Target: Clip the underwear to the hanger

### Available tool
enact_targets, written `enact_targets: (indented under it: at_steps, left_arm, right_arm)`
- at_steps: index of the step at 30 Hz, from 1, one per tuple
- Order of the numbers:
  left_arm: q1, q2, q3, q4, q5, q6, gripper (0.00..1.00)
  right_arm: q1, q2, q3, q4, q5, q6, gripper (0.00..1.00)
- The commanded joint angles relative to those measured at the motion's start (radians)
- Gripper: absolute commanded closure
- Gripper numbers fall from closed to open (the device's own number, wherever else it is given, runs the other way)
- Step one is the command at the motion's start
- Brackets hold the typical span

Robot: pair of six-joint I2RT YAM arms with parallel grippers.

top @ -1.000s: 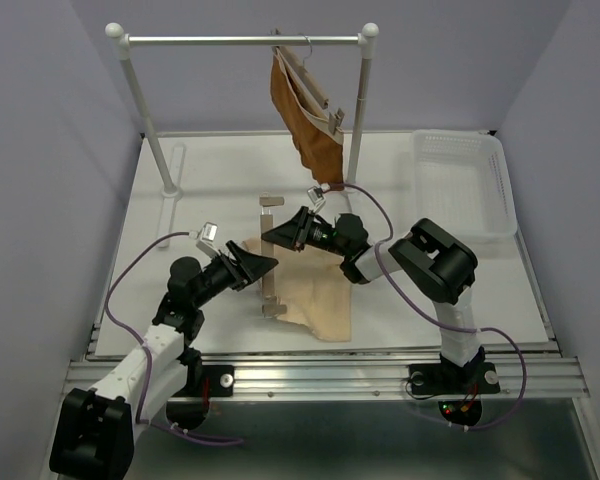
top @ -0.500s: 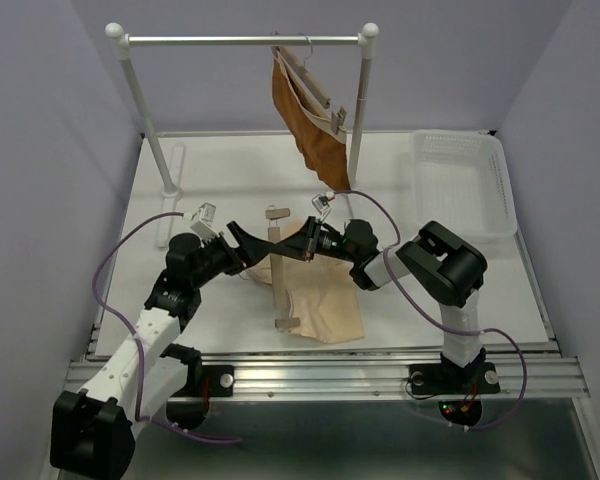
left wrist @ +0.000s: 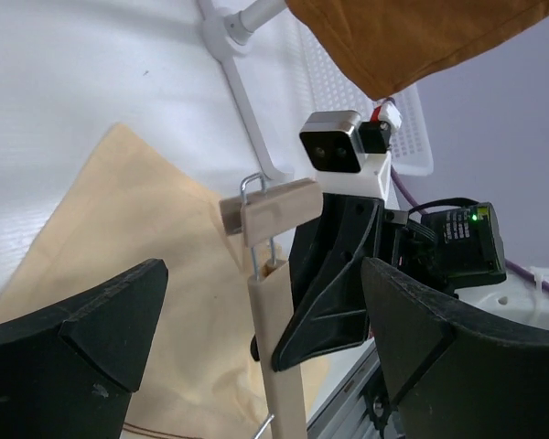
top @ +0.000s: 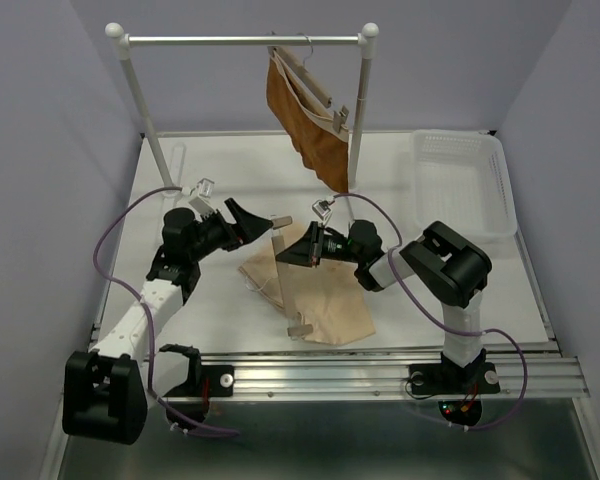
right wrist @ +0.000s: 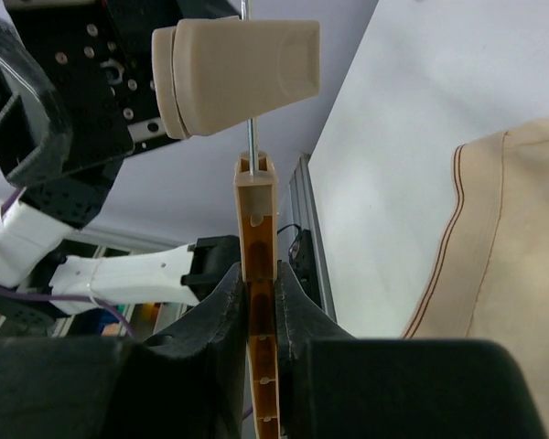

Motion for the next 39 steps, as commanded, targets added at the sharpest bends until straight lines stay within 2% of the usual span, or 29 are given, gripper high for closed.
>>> enact_targets:
  at_steps: [1, 5, 13, 17, 32, 39]
  left_arm:
    - [0.012, 0.06, 0.096, 0.124, 0.135, 0.074, 0.01]
    - [0.016, 0.112, 0.118, 0.196, 0.204, 0.079, 0.01]
    - [0.016, 0.152, 0.129, 0.207, 0.275, 0.125, 0.01]
    - [0.018, 0.172, 0.129, 0.22, 0.322, 0.13, 0.01]
    - [0.016, 0.193, 0.086, 0.386, 0.426, -0.004, 0.01]
    - [0.016, 0.166, 0.067, 0.4, 0.437, -0.021, 0.01]
  right_arm:
    - [-0.004, -0.018, 0.004, 0.366, -0.081, 0.036, 0.99]
    - [-0.004, -0.042, -0.007, 0.366, -0.132, 0.053, 0.99]
    - [-0.004, -0.042, -0.007, 0.495, -0.193, 0.153, 0.99]
    - [-0.004, -0.05, -0.001, 0.506, -0.219, 0.159, 0.99]
    - [-0.004, -0.105, 0.03, 0.506, -0.272, 0.124, 0.99]
    - [-0.004, -0.101, 0.074, 0.506, -0.27, 0.115, 0.99]
